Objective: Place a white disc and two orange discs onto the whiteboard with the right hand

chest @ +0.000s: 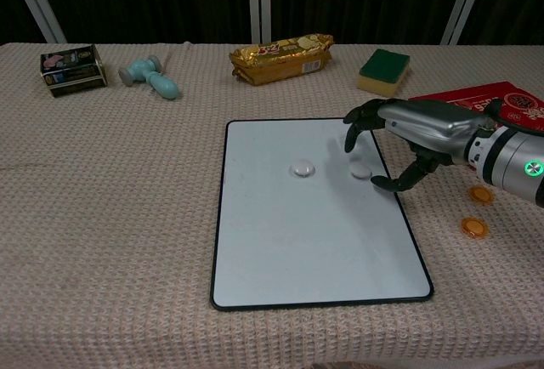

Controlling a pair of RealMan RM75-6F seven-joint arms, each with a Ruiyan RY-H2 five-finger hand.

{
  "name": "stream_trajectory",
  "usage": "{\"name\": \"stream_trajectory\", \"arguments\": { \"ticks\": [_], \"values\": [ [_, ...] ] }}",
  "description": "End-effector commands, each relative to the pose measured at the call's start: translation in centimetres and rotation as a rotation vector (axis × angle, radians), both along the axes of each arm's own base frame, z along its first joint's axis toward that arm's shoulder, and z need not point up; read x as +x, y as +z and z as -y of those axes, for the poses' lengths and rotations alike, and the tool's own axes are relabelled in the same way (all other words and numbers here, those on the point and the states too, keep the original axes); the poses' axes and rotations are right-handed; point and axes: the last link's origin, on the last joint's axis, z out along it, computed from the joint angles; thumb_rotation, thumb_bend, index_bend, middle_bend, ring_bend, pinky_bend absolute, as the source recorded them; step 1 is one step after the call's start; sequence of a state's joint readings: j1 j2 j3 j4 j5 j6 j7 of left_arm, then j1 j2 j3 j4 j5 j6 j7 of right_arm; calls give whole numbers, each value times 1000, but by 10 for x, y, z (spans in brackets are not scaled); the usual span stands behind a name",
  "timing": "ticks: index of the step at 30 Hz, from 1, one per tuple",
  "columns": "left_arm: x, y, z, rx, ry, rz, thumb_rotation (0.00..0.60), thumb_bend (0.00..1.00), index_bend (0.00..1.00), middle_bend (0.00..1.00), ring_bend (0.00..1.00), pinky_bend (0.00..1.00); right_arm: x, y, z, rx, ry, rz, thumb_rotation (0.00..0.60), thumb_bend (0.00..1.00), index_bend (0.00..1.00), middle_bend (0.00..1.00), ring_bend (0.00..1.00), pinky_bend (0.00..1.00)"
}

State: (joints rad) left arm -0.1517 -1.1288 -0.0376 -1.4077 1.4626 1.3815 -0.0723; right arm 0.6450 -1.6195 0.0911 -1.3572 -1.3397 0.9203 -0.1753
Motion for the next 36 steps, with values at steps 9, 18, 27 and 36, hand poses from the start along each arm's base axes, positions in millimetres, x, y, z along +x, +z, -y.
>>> {"name": "stream_trajectory", "arguments": {
  "ticks": [9, 18, 27, 36],
  "values": [
    [-1, 0, 0, 1, 4, 0, 600, 128, 107, 42, 0, 102, 1, -1, 2, -4, 9, 27, 600, 240, 0, 40, 0, 0],
    [1, -1, 0, -4, -2, 0, 600, 128, 107, 42, 0, 102, -3, 7, -2, -47, 59, 0, 600, 299, 198, 41, 0, 0],
    [3, -1, 0, -1, -7, -2, 600, 127, 107, 42, 0, 102, -1, -5, -6, -63, 130, -75, 600, 318, 328, 41, 0, 0],
    [2, 1, 0, 2, -6, 0, 600, 128, 107, 42, 0, 102, -3, -9, -5, -73, 128, -83, 600, 350, 378, 41, 0, 0]
  ]
}}
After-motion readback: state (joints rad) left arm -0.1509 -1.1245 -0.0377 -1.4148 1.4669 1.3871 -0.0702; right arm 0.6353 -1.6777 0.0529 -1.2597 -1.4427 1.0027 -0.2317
